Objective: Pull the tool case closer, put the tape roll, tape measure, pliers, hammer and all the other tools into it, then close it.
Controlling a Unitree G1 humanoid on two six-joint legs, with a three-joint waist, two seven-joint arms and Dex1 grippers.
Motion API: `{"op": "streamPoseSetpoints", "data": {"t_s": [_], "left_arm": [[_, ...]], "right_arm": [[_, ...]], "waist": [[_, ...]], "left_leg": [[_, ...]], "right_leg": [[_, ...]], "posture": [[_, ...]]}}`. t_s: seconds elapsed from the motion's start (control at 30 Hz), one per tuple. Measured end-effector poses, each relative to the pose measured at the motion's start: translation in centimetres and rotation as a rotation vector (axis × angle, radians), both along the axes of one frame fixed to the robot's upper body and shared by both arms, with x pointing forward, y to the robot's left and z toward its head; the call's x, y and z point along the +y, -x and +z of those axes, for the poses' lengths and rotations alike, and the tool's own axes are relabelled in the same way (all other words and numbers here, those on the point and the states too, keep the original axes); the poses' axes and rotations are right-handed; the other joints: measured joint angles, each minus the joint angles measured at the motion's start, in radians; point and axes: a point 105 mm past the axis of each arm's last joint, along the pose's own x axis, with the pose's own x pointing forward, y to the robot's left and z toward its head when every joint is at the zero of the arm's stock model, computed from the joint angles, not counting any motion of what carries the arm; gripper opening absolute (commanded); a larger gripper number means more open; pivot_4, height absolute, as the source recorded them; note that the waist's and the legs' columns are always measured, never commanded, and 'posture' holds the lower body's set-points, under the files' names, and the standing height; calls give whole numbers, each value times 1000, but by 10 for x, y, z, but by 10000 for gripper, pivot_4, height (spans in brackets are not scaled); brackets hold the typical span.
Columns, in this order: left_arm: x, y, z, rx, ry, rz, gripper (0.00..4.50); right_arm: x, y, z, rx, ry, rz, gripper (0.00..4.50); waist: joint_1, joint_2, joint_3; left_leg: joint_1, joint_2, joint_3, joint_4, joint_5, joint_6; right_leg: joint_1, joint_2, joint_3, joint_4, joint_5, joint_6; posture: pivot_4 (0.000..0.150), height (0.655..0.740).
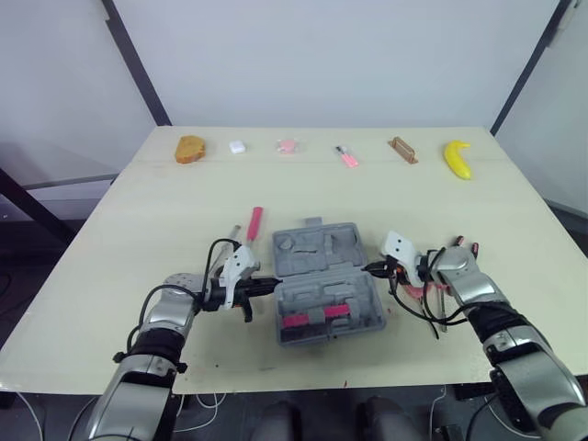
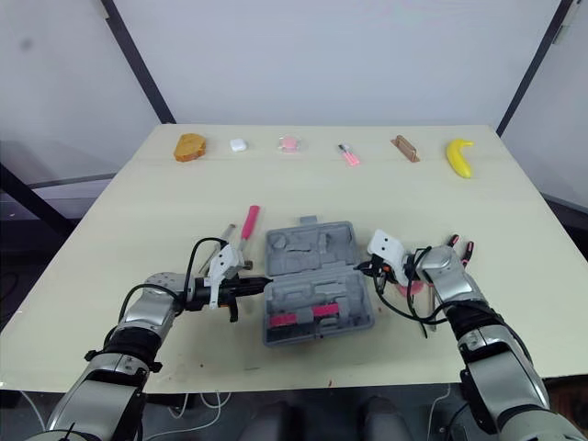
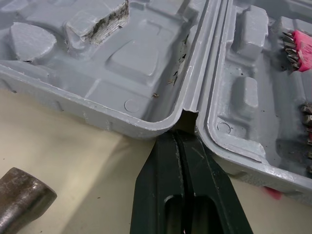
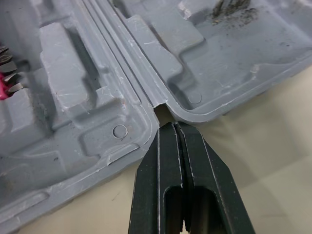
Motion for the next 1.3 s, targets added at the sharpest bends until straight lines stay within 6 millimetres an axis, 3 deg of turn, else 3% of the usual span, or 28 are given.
{"op": "streamPoseSetpoints", "data": {"t_s": [0.8, 0.97, 1.3], "left_arm": [[-29, 25, -8, 63, -9, -152, 139], [-37, 35, -10, 83, -20, -213, 139], [-43, 38, -11, 87, -21, -230, 139]], "right_arm": [[-26, 62, -17, 206, 30, -13, 0], [-31, 71, -17, 221, 48, -24, 0], [-33, 77, -18, 232, 38, -52, 0]], "waist": [[22, 0, 0], [27, 0, 0], [28, 0, 0]], "left_leg": [[0, -1, 0, 0, 0, 0], [0, -1, 0, 0, 0, 0], [0, -1, 0, 1, 0, 0]], "right_leg": [[0, 0, 0, -1, 0, 0], [0, 1, 0, -1, 0, 0], [0, 1, 0, -1, 0, 0]], "posture": [[1500, 7400], [1500, 7400], [1500, 7400]]}}
